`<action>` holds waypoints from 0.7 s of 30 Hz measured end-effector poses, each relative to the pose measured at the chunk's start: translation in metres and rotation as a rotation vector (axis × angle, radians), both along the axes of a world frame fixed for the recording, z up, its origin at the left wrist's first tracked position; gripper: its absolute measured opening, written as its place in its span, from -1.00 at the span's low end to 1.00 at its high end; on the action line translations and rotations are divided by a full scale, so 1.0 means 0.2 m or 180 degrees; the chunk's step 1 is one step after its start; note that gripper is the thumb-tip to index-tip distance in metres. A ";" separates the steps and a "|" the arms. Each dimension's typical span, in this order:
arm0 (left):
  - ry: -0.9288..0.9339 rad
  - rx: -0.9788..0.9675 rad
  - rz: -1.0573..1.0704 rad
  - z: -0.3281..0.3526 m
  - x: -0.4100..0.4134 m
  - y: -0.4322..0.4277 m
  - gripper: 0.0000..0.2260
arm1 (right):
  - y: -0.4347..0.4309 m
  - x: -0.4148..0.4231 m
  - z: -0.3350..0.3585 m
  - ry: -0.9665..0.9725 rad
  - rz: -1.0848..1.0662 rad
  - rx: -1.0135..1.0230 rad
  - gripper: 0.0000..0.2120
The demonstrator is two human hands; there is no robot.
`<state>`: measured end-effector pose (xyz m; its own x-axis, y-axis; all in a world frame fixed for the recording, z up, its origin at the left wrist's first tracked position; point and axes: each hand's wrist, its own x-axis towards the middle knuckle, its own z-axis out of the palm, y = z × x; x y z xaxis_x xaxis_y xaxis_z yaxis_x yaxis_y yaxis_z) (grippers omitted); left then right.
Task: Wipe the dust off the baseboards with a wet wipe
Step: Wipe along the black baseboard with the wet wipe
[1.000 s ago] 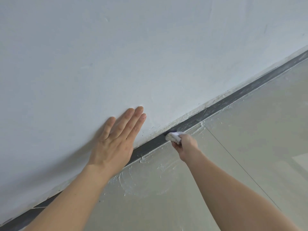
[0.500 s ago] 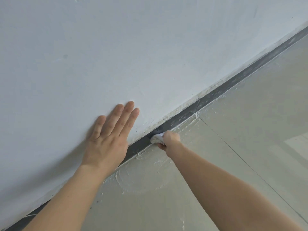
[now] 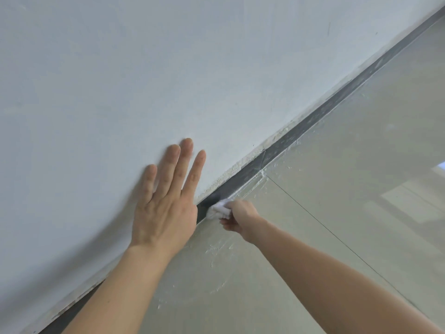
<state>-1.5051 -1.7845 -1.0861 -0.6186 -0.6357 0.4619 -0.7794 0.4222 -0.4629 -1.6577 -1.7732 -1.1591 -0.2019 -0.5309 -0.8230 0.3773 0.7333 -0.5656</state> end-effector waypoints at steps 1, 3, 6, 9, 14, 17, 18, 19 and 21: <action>-0.0050 -0.0075 0.0056 -0.01 0.00 -0.01 -0.28 | -0.03 0.03 0.00 -0.0065 0.0069 -0.0028 -0.76; -0.0164 -0.0217 0.0130 -0.02 0.00 -0.01 -0.31 | -0.09 0.03 0.02 0.0034 0.0004 -0.0009 -0.77; -0.0223 -0.0229 0.0161 -0.01 0.00 -0.02 -0.32 | -0.13 -0.09 0.04 -0.0009 -0.0566 -0.0198 -0.86; -0.0072 -0.0123 0.0180 -0.01 -0.01 -0.03 -0.29 | -0.13 -0.23 0.07 -0.0194 -0.1486 -0.0569 -0.91; -0.0041 -0.0170 0.0192 -0.02 -0.01 -0.03 -0.30 | -0.05 -0.22 0.13 0.0294 -0.1189 -0.0235 -0.85; -0.0045 -0.0236 0.0208 -0.02 -0.02 -0.04 -0.30 | 0.02 -0.01 0.11 -0.0038 0.0013 -0.0159 -0.84; -0.0065 -0.0249 0.0216 -0.02 -0.02 -0.04 -0.30 | 0.02 0.05 0.10 -0.0170 0.0224 -0.0113 -0.85; -0.0069 -0.0238 0.0214 -0.02 -0.03 -0.04 -0.30 | 0.01 0.09 0.09 -0.0219 0.0297 -0.0075 -0.82; -0.0039 -0.0220 0.0206 -0.01 -0.03 -0.04 -0.29 | -0.03 0.07 0.07 -0.0234 0.0044 -0.0147 -0.72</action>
<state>-1.5117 -1.7918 -1.0888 -0.5831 -0.6414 0.4986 -0.7981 0.3377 -0.4989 -1.6445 -1.7800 -1.1444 -0.1341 -0.5710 -0.8099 0.4091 0.7125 -0.5701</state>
